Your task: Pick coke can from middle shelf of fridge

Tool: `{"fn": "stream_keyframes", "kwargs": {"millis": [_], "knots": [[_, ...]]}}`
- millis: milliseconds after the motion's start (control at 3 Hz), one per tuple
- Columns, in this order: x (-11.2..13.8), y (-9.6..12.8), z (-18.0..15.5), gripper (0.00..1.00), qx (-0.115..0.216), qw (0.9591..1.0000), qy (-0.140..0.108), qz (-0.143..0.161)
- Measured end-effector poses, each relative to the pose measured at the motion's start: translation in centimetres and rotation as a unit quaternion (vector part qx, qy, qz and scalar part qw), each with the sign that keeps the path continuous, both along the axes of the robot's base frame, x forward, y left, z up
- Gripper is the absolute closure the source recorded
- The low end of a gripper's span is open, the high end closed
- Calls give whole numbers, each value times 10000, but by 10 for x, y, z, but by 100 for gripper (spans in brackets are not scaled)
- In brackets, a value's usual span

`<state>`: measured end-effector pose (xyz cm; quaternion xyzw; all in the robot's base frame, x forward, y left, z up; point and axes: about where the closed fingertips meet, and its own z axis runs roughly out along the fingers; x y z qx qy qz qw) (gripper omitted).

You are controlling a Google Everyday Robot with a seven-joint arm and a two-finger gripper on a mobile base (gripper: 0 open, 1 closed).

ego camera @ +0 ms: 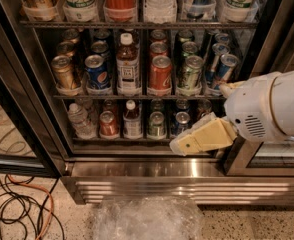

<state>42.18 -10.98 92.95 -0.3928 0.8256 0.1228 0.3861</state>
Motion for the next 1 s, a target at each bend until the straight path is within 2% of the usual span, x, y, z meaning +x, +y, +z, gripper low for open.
{"fn": "stream_keyframes", "kwargs": {"millis": [333,667,1000], "knots": [[-5,1,0,0,-28,9999,-113,53],[13,-5,-25,0,-27,9996,-145,-243],[43,-21,-31,0,18,9962,-396,-770]]}}
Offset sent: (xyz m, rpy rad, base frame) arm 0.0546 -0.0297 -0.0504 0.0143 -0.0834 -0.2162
